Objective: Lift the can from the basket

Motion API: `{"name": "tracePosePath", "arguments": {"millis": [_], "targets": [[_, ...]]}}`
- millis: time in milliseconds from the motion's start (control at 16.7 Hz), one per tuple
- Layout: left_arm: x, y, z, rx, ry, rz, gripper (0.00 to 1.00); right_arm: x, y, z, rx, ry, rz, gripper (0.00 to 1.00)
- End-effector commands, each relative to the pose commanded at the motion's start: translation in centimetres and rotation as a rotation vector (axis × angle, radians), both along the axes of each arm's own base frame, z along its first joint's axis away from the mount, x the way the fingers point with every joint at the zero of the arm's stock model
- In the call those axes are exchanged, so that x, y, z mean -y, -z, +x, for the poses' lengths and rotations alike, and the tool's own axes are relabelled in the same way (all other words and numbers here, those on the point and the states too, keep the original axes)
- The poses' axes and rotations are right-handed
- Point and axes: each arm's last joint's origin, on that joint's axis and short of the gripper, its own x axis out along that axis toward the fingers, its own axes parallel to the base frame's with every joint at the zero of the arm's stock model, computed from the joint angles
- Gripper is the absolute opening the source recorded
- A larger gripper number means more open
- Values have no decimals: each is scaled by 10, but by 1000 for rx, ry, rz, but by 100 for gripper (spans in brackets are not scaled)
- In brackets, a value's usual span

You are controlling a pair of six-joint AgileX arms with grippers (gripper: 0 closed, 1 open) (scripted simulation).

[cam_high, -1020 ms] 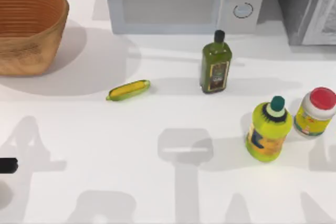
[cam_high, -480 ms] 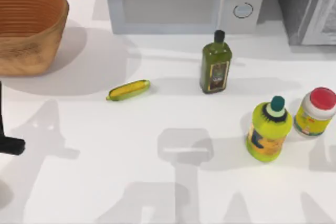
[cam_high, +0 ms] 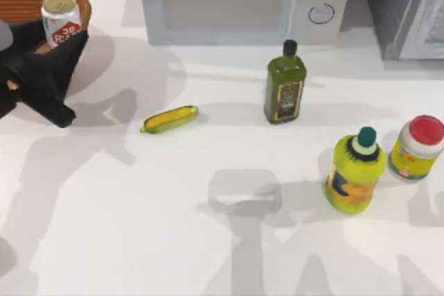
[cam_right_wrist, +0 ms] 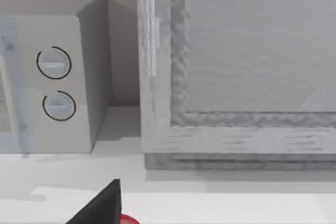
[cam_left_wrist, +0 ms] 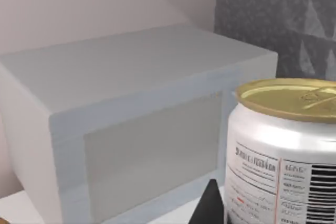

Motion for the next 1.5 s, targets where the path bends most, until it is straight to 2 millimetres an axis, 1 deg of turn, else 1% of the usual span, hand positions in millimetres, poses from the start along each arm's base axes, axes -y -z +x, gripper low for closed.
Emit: {"name": "tracePosePath", "arguments": {"millis": [120,300,480,660,780,900,1080,1140,1260,1500], "targets": [[8,5,33,-1,125,-1,0,0,0,0,0,0,0,100],[22,27,82,1,309,-4,0,0,0,0,0,0,0,100],[35,64,123,4,482,-7,0,0,0,0,0,0,0,100],[48,110,151,4,640,-11,0,0,0,0,0,0,0,100],[55,142,161,2,731,-14,0,0,0,0,0,0,0,100],[61,171,168,1,810,-18,0,0,0,0,0,0,0,100],[63,204,174,4,888,-21,0,0,0,0,0,0,0,100],[63,212,175,7,905,-22,0,0,0,0,0,0,0,100],[62,220,177,11,922,-21,0,0,0,0,0,0,0,100],[62,221,178,13,924,-21,0,0,0,0,0,0,0,100]]}}
